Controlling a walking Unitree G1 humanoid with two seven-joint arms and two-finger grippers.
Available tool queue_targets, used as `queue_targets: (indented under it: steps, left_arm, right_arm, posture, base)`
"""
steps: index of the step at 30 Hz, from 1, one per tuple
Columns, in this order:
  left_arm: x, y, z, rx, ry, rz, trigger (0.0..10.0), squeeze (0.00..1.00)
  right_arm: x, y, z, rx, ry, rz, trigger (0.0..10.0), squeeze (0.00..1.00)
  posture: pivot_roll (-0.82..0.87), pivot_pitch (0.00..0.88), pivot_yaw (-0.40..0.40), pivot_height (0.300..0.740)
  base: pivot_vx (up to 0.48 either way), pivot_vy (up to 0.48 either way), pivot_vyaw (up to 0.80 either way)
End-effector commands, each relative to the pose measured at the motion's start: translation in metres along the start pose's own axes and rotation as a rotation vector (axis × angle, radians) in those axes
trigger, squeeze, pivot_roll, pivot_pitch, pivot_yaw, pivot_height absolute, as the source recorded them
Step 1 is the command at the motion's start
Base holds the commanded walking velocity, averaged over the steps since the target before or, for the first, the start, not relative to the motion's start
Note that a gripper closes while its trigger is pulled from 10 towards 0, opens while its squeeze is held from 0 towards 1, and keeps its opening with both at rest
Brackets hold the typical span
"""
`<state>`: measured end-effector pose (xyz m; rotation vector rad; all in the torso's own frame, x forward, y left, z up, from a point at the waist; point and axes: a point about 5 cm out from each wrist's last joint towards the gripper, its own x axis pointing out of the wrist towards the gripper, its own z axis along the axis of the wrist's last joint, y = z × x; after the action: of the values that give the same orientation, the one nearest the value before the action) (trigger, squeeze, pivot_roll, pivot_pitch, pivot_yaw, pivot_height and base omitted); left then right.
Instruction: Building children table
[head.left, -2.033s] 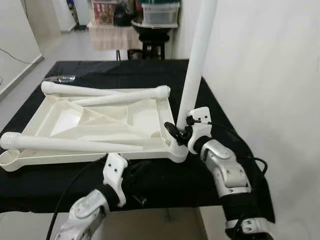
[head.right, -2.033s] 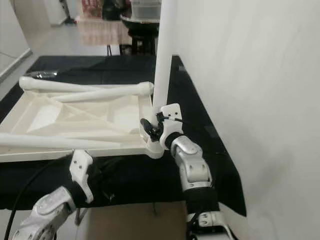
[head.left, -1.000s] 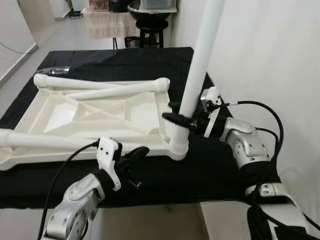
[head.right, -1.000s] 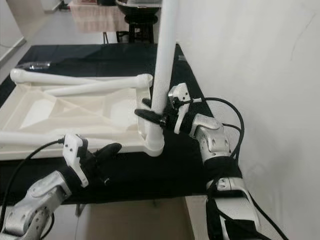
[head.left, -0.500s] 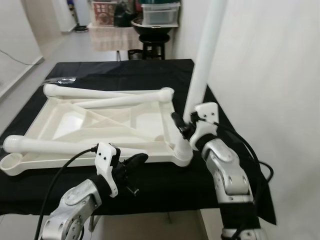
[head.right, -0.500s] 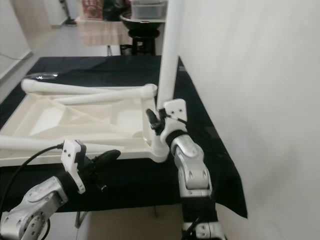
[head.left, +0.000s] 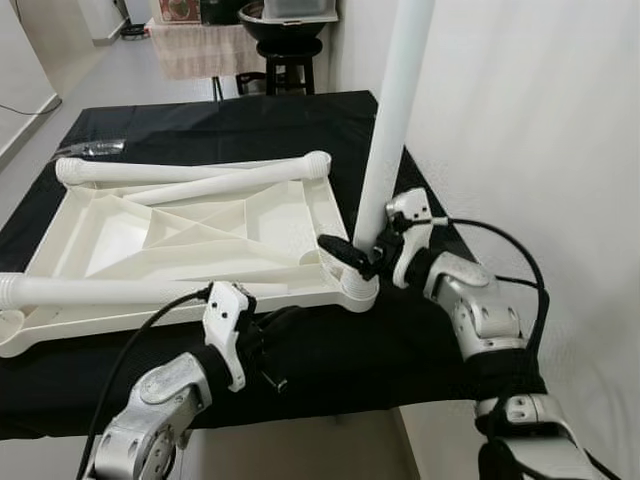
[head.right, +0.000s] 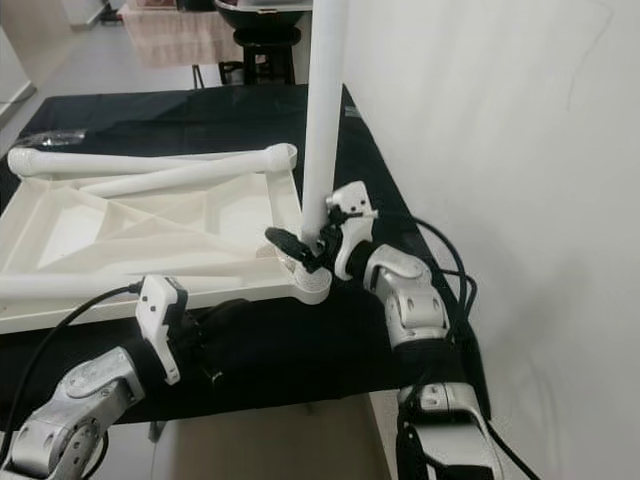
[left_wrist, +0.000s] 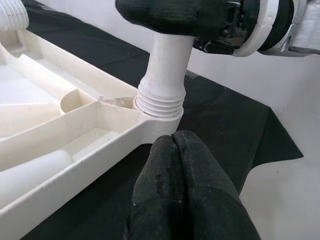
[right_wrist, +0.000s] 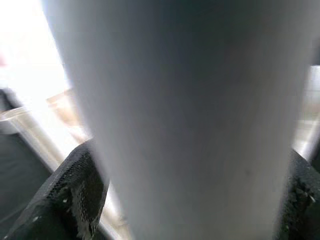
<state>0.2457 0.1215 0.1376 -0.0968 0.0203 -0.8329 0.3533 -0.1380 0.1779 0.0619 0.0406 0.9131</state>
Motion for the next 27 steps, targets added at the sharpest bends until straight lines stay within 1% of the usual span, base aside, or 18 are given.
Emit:
queue_targets:
  steps: [1,2,3,4,7,10,15,16,17,18,19,20,21,22,23,26,27]
  left_arm:
    - [-0.001,0.0,-0.002,0.008,0.022,-0.007,10.0,0.0]
    - [0.0,0.0,-0.002,0.006,0.019,-0.007,10.0,0.0]
    - [0.0,0.0,-0.002,0.006,0.019,-0.007,10.0,0.0]
    - [0.001,-0.001,-0.002,-0.001,0.018,-0.015,10.0,0.0]
    - [0.002,-0.001,-0.001,-0.004,0.019,-0.022,10.0,0.0]
    - [0.002,-0.001,-0.001,-0.005,0.018,-0.025,10.0,0.0]
    - [0.001,0.0,-0.001,-0.006,0.015,-0.022,10.0,0.0]
    - [0.001,0.001,-0.001,-0.007,0.015,-0.021,10.0,0.0]
    - [0.001,0.001,-0.001,-0.007,0.015,-0.021,10.0,0.0]
    - [0.001,0.002,-0.001,-0.007,0.016,-0.02,10.0,0.0]
    - [0.001,0.002,-0.001,-0.007,0.016,-0.02,10.0,0.0]
    - [0.0,0.002,-0.001,-0.007,0.016,-0.02,10.0,0.0]
    - [-0.001,0.004,0.0,-0.007,0.018,-0.02,10.0,0.0]
    - [-0.001,0.005,0.0,-0.006,0.019,-0.021,10.0,0.0]
    - [-0.001,0.006,0.0,-0.005,0.022,-0.023,10.0,0.0]
    - [-0.001,0.006,0.0,-0.009,0.019,-0.022,10.0,0.0]
    - [-0.001,0.007,0.0,-0.018,0.013,-0.02,10.0,0.0]
  right_arm:
    - [0.002,0.002,0.004,-0.01,-0.021,0.058,10.0,0.0]
    - [0.002,0.001,0.007,-0.018,-0.025,0.116,10.0,0.0]
    - [0.002,0.001,0.007,-0.018,-0.025,0.116,10.0,0.0]
    - [0.002,0.001,0.012,-0.003,-0.039,0.206,0.0,0.0]
    - [0.003,-0.001,0.015,0.005,-0.051,0.237,0.0,0.0]
    - [0.003,-0.003,0.016,-0.002,-0.061,0.234,0.0,0.0]
    - [-0.002,-0.001,0.006,-0.029,-0.041,0.177,0.0,0.0]
    - [-0.003,0.001,-0.002,-0.041,-0.015,0.119,0.0,0.0]
    - [-0.003,0.001,-0.002,-0.041,-0.015,0.119,0.0,0.0]
    - [-0.001,0.005,-0.013,-0.051,0.029,-0.022,0.0,0.0]
    - [-0.001,0.005,-0.013,-0.051,0.029,-0.022,0.0,0.0]
    - [0.0,0.007,-0.021,-0.061,0.057,-0.124,0.0,0.0]
    - [0.004,0.025,-0.039,0.014,0.115,-0.301,0.0,0.0]
    - [0.008,0.041,-0.043,0.016,0.12,-0.396,0.0,0.0]
    - [0.01,0.049,-0.037,-0.053,0.108,-0.433,0.0,0.0]
    - [0.013,0.049,-0.037,-0.042,0.11,-0.435,0.0,0.0]
    - [0.013,0.042,-0.04,-0.022,0.126,-0.44,0.0,0.0]
  posture:
    - [0.0,0.054,-0.038,0.74]
    - [0.0,0.056,-0.035,0.74]
    - [0.0,0.056,-0.035,0.74]
    - [0.0,0.06,-0.032,0.74]
    - [0.0,0.062,-0.033,0.74]
    - [0.0,0.065,-0.035,0.74]
    - [-0.01,0.07,-0.035,0.74]
    - [-0.02,0.072,-0.036,0.74]
    - [-0.02,0.072,-0.036,0.74]
    - [-0.03,0.076,-0.033,0.74]
    - [-0.03,0.076,-0.033,0.74]
    - [-0.03,0.076,-0.033,0.74]
    - [-0.04,0.085,-0.026,0.74]
    - [-0.04,0.089,-0.016,0.74]
    - [-0.04,0.089,-0.016,0.74]
    - [-0.07,0.076,-0.005,0.74]
    - [-0.07,0.078,-0.009,0.74]
  base:
    - [0.0,0.0,0.0]
    - [0.0,0.0,0.0]
    - [0.0,0.0,0.0]
    - [0.0,0.0,0.0]
    - [0.0,0.0,0.0]
    - [0.0,0.0,0.0]
    - [0.0,0.0,0.0]
    - [0.0,0.0,0.0]
    - [0.0,0.0,0.0]
    - [0.0,0.0,0.0]
    - [0.0,0.0,0.0]
    - [0.0,0.0,0.0]
    - [0.0,0.0,0.0]
    - [0.0,0.0,0.0]
    - [0.0,0.0,0.0]
    - [0.0,0.0,0.0]
    - [0.0,0.0,0.0]
